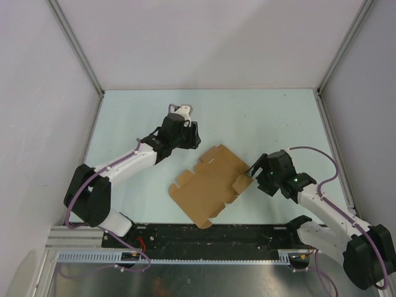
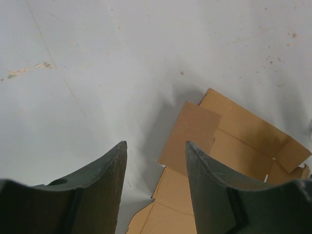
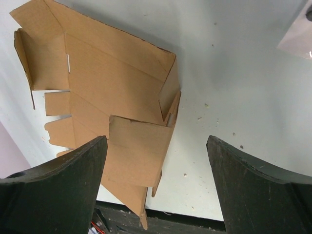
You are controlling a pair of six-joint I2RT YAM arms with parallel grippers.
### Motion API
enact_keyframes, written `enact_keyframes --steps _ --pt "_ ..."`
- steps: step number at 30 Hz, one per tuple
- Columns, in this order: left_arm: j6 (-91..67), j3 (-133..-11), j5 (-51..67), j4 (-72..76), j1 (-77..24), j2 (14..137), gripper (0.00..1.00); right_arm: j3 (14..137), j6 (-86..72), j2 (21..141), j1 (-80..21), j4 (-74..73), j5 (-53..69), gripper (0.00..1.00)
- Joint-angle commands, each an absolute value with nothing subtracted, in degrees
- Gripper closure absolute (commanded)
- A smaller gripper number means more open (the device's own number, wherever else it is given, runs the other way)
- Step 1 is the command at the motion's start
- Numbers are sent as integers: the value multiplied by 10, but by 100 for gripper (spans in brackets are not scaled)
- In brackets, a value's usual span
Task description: Fold the paper box
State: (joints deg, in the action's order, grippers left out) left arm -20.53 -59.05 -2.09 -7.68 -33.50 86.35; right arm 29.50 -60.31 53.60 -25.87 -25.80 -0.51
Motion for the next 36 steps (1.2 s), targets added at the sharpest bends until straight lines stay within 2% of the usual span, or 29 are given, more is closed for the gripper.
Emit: enact_keyframes --steps 1,20,34,36 --pt "-209 -595 19 -42 -334 855 44 315 -596 562 -250 -214 19 11" --pt "-213 -572 27 -39 -334 829 45 315 -588 611 -198 -173 31 22" --pt "-212 -565 26 -39 -335 819 46 316 -572 653 -175 -143 23 33" --pt "-212 -565 26 -39 -334 819 46 315 -570 664 -173 -135 29 37"
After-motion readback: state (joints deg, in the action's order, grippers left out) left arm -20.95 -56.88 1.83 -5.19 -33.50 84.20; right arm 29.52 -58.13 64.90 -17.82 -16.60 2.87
